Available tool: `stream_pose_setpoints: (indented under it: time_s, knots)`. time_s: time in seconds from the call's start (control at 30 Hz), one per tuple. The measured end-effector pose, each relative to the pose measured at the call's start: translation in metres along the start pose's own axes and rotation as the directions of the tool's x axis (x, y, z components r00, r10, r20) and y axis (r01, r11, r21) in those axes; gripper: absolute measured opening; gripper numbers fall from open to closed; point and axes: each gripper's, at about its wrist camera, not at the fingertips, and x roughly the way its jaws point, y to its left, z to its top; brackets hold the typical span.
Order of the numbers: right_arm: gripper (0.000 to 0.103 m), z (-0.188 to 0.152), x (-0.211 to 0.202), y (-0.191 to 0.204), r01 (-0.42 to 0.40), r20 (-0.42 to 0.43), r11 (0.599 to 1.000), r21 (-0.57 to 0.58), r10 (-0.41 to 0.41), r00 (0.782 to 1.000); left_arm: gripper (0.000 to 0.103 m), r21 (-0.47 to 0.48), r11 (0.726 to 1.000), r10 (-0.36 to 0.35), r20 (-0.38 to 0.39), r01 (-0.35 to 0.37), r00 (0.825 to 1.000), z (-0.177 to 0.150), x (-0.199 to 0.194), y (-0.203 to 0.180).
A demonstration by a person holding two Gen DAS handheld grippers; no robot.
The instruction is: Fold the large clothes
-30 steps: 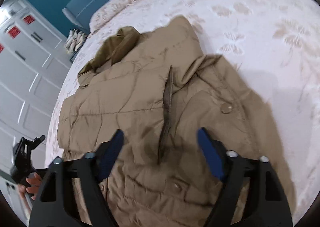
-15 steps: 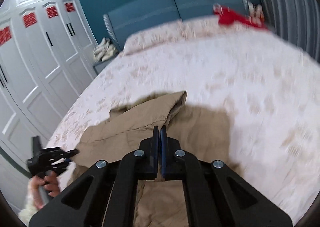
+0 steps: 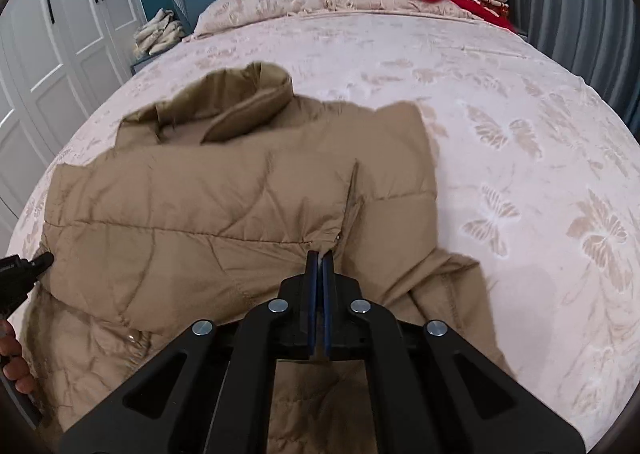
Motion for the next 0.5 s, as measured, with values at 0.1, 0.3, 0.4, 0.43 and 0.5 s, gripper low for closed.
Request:
stream_pose_setpoints:
  time_s: [0.1, 0.3, 0.4, 0.43, 0.5]
  knots:
    - [0.001, -0.006, 0.008, 0.001, -0.005, -0.016, 1.000, 0.000, 0.005, 1.000, 0.008, 0.056, 0.998, 0.038, 0.019, -0.039, 0.999, -0.006, 0.005, -0.005]
    - [0.002, -0.018, 0.022, 0.003, 0.002, -0.024, 1.000, -0.003, -0.003, 1.000, 0.011, 0.151, 0.983, 0.094, 0.077, -0.104, 0.993, -0.022, 0.013, -0.014]
    - [0.002, -0.021, 0.023, 0.005, 0.011, -0.017, 1.000, -0.013, -0.012, 1.000, 0.012, 0.188, 0.971, 0.128, 0.096, -0.144, 0.987, -0.025, 0.015, -0.019]
    - [0.002, -0.021, 0.022, 0.003, 0.007, -0.021, 1.000, -0.007, -0.007, 1.000, 0.012, 0.194, 0.970, 0.132, 0.097, -0.149, 0.987, -0.025, 0.015, -0.020]
    - [0.003, -0.022, 0.019, 0.000, -0.007, -0.037, 1.000, 0.018, 0.008, 0.999, 0.012, 0.199, 0.968, 0.135, 0.093, -0.151, 0.986, -0.024, 0.013, -0.019]
